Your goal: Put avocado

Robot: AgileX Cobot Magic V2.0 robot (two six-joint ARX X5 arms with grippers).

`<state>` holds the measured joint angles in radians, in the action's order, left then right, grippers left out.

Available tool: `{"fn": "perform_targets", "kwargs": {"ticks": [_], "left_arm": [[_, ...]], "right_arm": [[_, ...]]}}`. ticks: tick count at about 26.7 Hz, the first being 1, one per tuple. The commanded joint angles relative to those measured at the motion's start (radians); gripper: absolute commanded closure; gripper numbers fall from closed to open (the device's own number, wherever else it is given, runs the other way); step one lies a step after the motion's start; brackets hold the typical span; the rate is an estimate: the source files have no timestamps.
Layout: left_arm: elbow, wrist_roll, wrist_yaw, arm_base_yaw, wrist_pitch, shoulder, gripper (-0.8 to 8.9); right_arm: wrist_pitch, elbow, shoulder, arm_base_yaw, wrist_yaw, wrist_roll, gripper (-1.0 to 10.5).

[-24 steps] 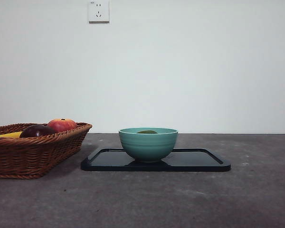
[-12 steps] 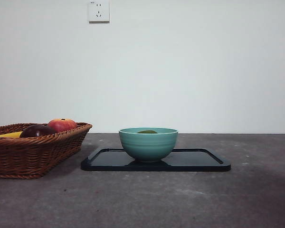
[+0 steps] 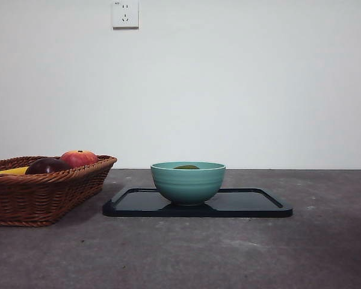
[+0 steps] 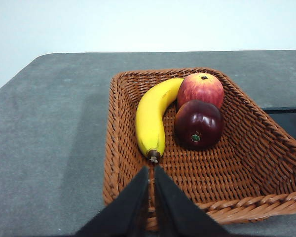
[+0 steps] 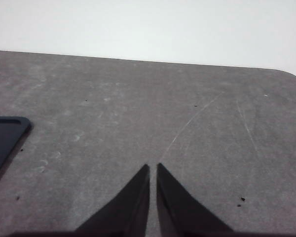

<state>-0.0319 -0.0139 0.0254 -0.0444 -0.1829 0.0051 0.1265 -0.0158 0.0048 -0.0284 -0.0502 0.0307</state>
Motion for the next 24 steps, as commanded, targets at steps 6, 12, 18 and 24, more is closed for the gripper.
{"fn": "perform_targets", "kwargs": {"ticks": [6, 12, 18, 24], "left_arm": [[0.021, -0.008, 0.008, -0.001, -0.005, -0.002, 7.94], [0.021, -0.008, 0.008, -0.001, -0.005, -0.002, 7.94], [0.021, -0.008, 0.008, -0.001, -0.005, -0.002, 7.94], [0.021, -0.008, 0.008, -0.001, -0.005, -0.002, 7.94]], "right_arm": [[0.051, 0.005, -0.001, -0.007, -0.007, 0.01, 9.3], [0.052, 0.005, -0.001, -0.006, 0.011, -0.003, 9.3], [0.052, 0.005, -0.001, -0.006, 0.025, -0.004, 9.3], [0.03, 0.005, -0.001, -0.006, 0.024, -0.004, 9.3]]}}
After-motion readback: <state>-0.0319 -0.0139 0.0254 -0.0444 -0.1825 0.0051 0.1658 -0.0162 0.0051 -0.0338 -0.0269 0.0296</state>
